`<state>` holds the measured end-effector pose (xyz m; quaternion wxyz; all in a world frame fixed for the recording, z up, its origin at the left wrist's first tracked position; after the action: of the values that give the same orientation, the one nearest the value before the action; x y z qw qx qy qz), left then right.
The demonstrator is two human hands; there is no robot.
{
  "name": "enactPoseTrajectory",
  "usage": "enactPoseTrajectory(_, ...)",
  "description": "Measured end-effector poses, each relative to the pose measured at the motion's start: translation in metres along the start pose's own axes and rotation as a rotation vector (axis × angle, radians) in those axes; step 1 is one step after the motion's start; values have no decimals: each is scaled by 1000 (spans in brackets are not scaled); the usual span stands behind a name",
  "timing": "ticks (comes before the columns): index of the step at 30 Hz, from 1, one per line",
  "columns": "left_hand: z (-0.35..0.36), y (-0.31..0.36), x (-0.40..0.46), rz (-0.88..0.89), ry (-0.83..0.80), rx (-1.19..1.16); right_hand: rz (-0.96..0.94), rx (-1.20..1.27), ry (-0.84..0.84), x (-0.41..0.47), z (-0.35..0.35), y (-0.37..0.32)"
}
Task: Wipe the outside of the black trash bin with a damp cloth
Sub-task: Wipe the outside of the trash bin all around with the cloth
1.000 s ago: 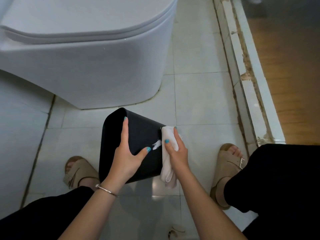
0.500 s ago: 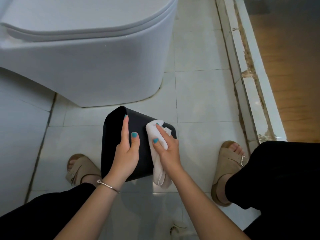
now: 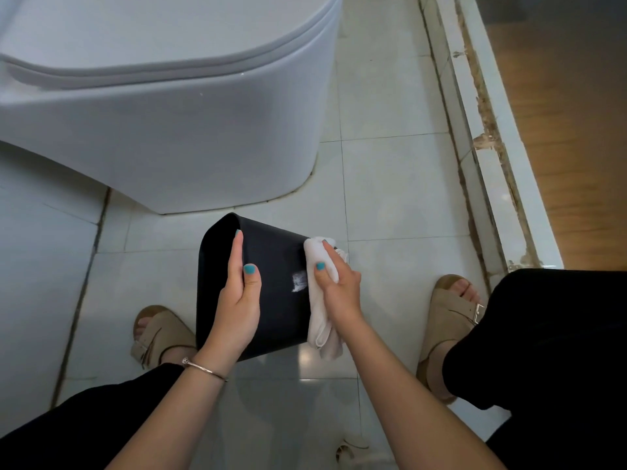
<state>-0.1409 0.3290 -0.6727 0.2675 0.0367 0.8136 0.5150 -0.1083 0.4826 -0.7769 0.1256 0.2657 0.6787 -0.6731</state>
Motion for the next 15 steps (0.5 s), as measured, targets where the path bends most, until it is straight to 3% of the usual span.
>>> enactPoseTrajectory(8, 3, 6, 0, 10, -18, 70, -169, -82, -153, -25, 33, -37)
enactPoseTrajectory(15, 4, 8, 2, 14, -34, 34, -302, -207, -167, -28, 36, -48)
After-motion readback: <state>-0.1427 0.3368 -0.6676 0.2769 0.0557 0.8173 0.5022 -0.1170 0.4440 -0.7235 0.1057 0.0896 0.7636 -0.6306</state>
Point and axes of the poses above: each hand's wrist, its own x-axis towards the middle knuckle, its own z-axis out of the palm, y = z × x, the point moved 4 cm from there along x, towards the middle knuckle, and after that the axes turned 13 degrees about -y, right-handed, at the moved point
